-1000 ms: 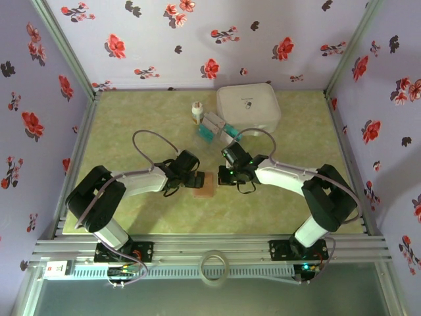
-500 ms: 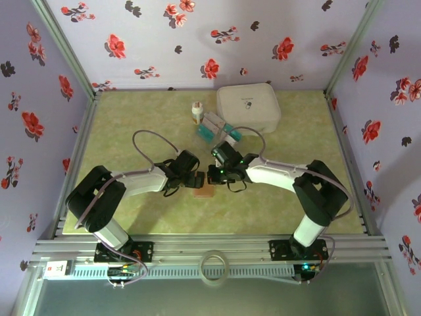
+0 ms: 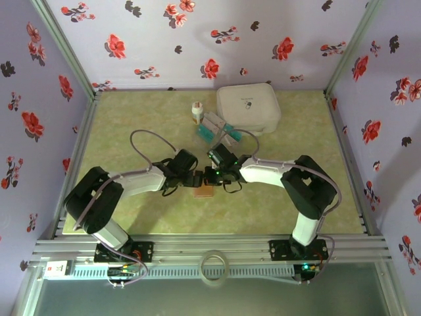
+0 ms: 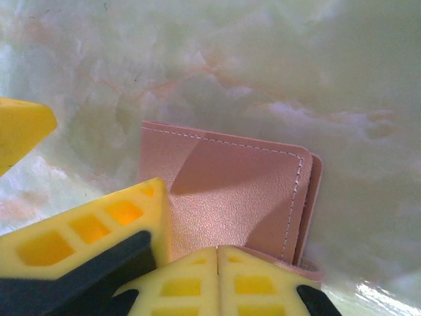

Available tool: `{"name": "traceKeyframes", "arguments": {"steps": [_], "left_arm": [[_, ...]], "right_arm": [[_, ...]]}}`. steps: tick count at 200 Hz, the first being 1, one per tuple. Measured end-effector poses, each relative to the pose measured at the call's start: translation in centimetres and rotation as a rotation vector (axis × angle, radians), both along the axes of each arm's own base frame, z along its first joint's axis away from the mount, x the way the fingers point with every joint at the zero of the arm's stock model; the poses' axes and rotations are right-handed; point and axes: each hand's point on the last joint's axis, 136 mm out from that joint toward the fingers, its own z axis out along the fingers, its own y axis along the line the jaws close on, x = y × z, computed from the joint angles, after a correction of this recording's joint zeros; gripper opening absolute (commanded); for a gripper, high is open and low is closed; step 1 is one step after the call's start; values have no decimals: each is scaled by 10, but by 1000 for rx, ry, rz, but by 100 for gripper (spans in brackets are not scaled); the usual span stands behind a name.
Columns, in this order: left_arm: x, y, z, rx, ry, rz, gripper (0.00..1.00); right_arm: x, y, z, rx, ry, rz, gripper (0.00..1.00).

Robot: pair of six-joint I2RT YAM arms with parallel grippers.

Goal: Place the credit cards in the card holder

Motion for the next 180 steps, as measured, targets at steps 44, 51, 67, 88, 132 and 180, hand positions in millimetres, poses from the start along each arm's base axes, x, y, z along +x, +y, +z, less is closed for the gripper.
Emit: {"name": "traceKeyframes", "arguments": {"steps": [44, 51, 67, 88, 132, 180], "left_arm": [[10, 8, 17, -38, -32, 34, 100], [11, 10, 17, -38, -32, 39, 100], [13, 13, 17, -35, -31, 46, 100], [13, 13, 17, -35, -31, 46, 100], [9, 14, 1, -10, 5, 42, 100], [6, 16, -8, -4, 17, 40, 100]], "right_arm": [[1, 1, 0, 7, -7, 0, 0], [1, 1, 0, 8, -8, 0, 0], [2, 2, 0, 9, -8, 0, 0], [2, 2, 0, 9, -9, 0, 0], [1, 2, -1, 8, -8, 1, 0], [-1, 4, -2, -2, -21, 9, 0]]}}
